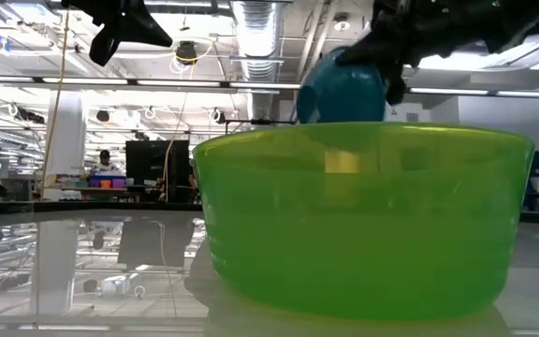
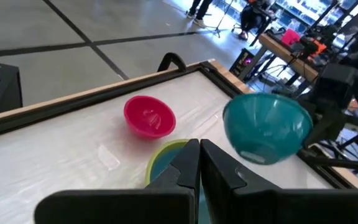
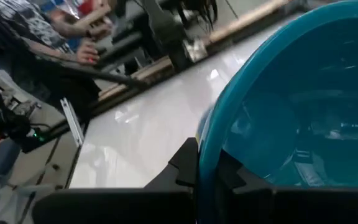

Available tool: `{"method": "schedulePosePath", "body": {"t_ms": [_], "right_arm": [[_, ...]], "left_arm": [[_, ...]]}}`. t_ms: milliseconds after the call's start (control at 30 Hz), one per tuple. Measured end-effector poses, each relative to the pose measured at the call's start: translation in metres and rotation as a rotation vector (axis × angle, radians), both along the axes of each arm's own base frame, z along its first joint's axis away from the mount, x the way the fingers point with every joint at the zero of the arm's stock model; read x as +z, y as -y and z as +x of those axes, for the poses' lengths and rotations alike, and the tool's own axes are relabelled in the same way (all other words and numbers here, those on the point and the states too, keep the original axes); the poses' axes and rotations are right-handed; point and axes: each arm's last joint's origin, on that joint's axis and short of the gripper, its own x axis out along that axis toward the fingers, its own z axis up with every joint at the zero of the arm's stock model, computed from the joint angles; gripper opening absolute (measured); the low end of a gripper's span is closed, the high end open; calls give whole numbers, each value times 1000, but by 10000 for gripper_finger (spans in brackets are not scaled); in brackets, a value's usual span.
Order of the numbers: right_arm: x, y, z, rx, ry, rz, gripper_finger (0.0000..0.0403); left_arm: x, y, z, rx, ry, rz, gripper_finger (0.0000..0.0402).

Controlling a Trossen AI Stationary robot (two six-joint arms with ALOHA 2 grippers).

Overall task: Nest bowls inside each other
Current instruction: Stack the dark blue bowl on top of the blue bowl

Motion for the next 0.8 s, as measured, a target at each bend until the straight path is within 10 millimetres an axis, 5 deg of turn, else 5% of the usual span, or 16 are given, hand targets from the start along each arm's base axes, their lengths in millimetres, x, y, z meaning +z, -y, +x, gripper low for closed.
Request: {"method": "schedulePosePath", "body": {"t_ms": [333, 800], "right_arm": [[21, 12, 71, 203, -204, -208, 34], [-9, 9, 161, 325, -707, -461, 34]], "left_arm": [[-4, -1, 8, 1, -20, -11, 0], [-2, -1, 5, 6, 3, -21, 0]]}}
